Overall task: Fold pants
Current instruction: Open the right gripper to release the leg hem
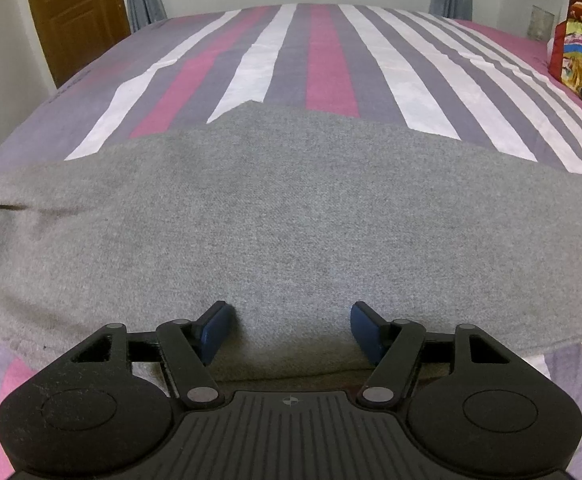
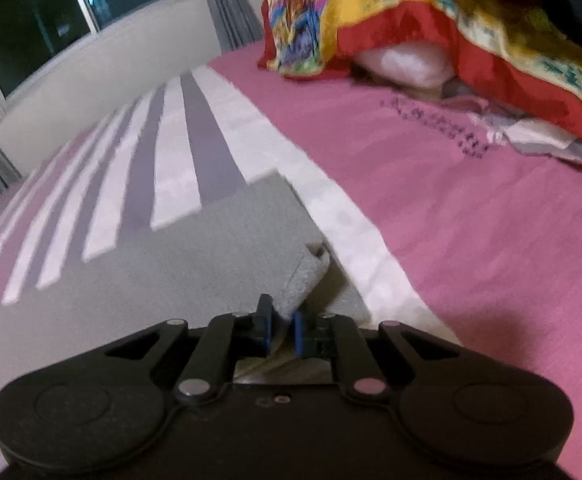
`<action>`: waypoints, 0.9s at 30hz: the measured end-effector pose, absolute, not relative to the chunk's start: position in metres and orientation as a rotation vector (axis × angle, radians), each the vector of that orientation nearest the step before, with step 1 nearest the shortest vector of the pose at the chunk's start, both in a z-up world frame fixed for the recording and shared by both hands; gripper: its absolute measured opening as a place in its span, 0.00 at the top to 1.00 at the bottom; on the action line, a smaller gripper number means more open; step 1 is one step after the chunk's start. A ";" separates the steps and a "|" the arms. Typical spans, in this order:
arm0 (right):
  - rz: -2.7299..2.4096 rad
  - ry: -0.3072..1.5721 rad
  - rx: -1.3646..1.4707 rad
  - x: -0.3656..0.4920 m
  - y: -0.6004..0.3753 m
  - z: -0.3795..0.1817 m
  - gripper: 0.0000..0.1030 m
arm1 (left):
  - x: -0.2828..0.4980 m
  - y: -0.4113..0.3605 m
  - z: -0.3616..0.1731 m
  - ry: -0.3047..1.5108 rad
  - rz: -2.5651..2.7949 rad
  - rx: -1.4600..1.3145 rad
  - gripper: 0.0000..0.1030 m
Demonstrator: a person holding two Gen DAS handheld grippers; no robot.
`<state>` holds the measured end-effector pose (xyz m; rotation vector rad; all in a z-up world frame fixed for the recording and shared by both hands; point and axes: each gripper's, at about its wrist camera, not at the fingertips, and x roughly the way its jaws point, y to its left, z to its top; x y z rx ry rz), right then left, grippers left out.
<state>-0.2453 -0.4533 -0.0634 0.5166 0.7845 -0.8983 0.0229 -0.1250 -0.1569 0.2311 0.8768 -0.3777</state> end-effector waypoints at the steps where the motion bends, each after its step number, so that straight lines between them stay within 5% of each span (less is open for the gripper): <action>1: -0.904 0.767 0.522 -0.244 -0.453 -0.061 0.91 | 0.023 -0.125 -0.156 0.877 -0.378 0.228 0.35; 7: -0.891 0.663 0.434 -0.228 -0.451 -0.028 0.91 | 0.023 -0.125 -0.157 0.875 -0.373 0.221 0.34; 12: -0.946 0.806 0.509 -0.241 -0.458 -0.068 0.90 | 0.023 -0.125 -0.157 0.873 -0.375 0.225 0.34; 19: -0.976 0.710 0.611 -0.261 -0.453 -0.047 0.74 | 0.021 -0.123 -0.149 0.876 -0.380 0.210 0.34; 27: -0.920 0.731 0.457 -0.229 -0.435 -0.033 0.72 | 0.023 -0.149 -0.137 0.839 -0.437 0.229 0.34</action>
